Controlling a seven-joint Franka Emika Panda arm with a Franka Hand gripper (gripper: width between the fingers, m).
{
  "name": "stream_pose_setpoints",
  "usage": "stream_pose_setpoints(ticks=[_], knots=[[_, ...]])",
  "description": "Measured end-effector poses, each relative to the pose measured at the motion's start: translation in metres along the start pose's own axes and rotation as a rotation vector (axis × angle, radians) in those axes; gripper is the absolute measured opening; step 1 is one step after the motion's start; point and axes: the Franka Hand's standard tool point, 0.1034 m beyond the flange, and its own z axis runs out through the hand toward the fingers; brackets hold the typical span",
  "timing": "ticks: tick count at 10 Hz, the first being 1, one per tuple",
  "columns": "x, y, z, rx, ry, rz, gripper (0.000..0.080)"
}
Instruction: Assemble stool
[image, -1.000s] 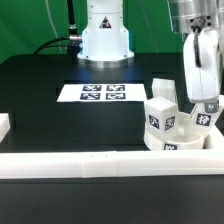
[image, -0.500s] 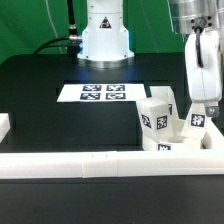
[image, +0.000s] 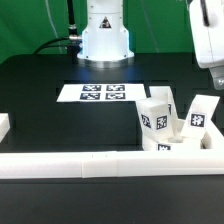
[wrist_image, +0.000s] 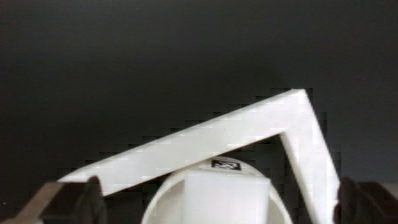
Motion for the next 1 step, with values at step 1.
stream_pose_setpoints(ticks=[1], knots=[[-0.0001,0.0,0.0,0.0,0.0,-0.001,0.0649]])
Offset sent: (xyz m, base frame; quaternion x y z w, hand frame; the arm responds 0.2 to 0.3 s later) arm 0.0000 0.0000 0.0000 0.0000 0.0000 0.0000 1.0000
